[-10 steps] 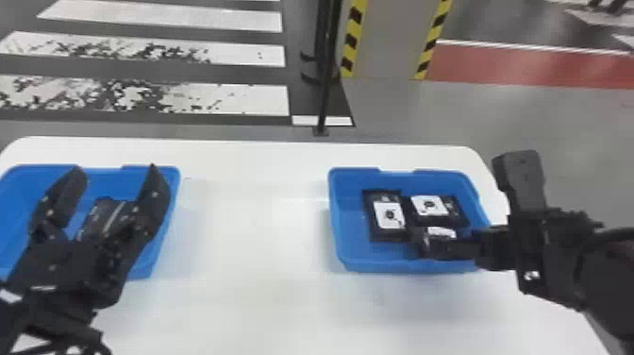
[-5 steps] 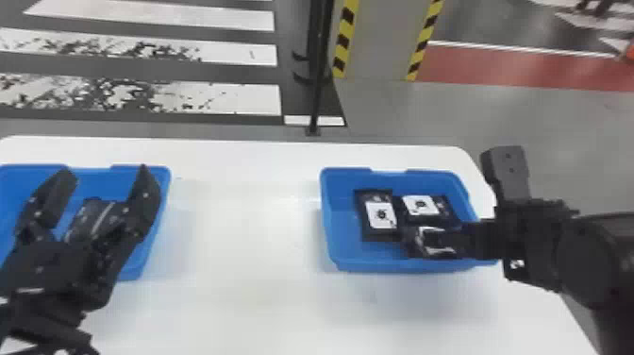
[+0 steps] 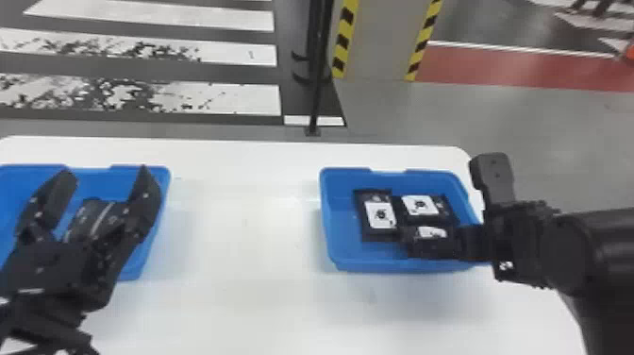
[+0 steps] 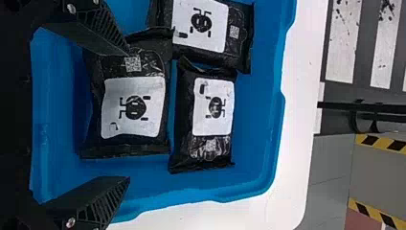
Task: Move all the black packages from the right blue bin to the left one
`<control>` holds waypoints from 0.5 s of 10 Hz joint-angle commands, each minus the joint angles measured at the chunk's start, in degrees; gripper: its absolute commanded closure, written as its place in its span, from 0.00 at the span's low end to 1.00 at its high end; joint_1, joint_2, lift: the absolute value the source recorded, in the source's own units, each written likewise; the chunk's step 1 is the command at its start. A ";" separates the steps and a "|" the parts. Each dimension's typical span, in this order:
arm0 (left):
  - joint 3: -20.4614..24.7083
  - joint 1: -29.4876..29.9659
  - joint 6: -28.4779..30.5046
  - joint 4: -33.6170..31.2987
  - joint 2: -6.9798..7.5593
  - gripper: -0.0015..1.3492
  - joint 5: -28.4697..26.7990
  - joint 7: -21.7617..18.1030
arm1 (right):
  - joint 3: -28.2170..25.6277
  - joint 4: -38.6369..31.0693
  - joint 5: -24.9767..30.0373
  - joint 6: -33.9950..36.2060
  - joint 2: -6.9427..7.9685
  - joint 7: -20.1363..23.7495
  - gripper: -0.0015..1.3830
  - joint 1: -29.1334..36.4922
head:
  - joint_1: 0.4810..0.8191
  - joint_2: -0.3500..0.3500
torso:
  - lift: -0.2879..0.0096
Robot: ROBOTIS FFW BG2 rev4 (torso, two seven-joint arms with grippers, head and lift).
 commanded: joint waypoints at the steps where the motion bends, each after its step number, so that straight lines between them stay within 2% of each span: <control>1: 0.03 0.00 -0.01 0.00 0.00 0.21 0.10 0.00 | 0.22 1.24 -0.58 0.37 -0.08 0.09 0.08 -0.11 | 0.63 0.28 | 0.36; 3: 0.14 0.00 -0.15 0.00 0.00 0.21 0.22 0.00 | 0.33 1.52 -0.35 0.37 -0.08 0.00 0.12 -0.25 | 0.63 0.28 | 0.36; 4: 0.14 0.00 -0.01 0.00 0.00 0.21 0.22 0.00 | 0.33 2.65 -1.03 0.37 -0.17 0.09 0.26 -0.67 | 0.63 0.29 | 0.36; 5: 0.25 0.00 -0.01 0.00 -0.09 0.21 0.22 0.00 | 0.33 3.35 -1.72 0.37 -0.25 0.09 0.49 -1.09 | 0.63 0.28 | 0.36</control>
